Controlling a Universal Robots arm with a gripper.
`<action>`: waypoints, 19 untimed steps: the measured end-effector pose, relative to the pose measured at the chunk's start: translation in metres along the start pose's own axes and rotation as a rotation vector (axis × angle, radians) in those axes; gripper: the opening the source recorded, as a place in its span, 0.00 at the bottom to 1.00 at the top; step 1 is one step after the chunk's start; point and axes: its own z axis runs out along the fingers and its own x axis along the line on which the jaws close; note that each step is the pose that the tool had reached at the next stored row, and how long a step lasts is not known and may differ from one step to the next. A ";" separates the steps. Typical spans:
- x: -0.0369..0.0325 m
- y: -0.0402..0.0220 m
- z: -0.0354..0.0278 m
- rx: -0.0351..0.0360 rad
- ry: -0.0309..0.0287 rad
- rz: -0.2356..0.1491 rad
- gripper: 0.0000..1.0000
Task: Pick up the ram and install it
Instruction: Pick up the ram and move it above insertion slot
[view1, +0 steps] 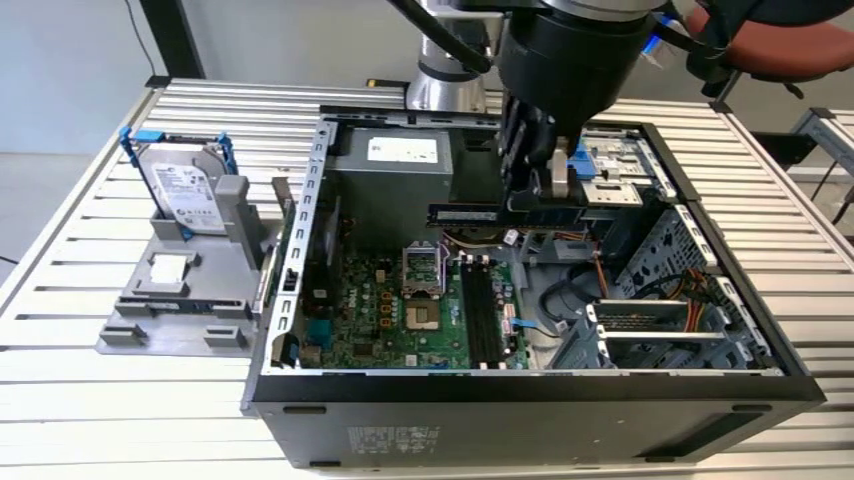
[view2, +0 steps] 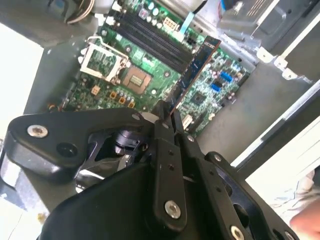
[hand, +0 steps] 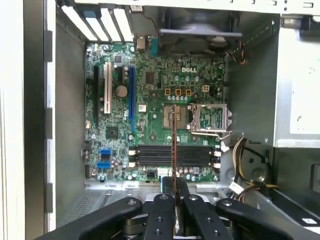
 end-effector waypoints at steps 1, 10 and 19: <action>0.0000 -0.0048 -0.0001 -0.0012 0.0001 0.000 0.00; -0.0003 -0.0394 0.0006 -0.0043 0.0001 0.004 0.00; -0.0161 -0.0284 0.0019 -0.0014 -0.0001 0.019 0.00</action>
